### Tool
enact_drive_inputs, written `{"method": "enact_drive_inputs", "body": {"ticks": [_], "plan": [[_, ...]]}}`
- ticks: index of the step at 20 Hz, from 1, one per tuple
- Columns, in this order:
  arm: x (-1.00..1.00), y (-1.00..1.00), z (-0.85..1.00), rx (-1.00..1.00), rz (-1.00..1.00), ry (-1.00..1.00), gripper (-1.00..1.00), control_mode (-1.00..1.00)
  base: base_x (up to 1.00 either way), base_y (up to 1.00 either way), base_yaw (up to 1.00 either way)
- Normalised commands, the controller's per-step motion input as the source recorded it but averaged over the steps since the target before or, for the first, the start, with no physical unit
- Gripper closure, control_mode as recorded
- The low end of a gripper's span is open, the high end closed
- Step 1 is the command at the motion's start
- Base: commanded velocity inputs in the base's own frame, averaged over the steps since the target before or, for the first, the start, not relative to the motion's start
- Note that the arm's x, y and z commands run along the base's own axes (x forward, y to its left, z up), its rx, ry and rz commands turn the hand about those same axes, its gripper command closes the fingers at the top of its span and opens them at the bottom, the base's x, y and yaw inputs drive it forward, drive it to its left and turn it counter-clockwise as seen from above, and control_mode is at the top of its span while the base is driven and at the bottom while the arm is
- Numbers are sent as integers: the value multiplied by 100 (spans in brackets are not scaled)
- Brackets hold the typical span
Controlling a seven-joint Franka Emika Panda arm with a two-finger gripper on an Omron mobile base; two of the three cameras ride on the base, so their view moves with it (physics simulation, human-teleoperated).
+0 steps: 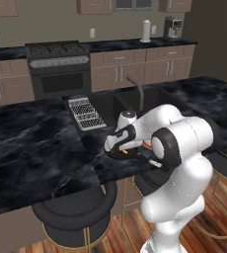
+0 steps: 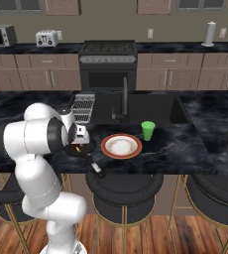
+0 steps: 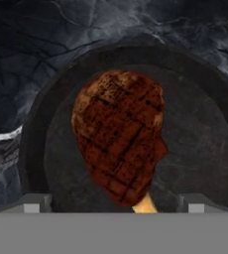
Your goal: Pick up the pan with the steak in it and place it on the dining table. Then place the steak on the plate.
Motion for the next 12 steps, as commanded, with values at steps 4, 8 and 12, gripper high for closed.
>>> {"method": "enact_drive_inputs", "body": {"ticks": [4, 8, 12], "plan": [[23, -7, -11, 1, 0, 0, -100, -100, 0, 0, 0], [9, 0, -10, 0, 0, 0, -100, -100, 0, 0, 0], [5, 0, 0, 0, 0, 0, -100, -100, 0, 0, 0]]}}
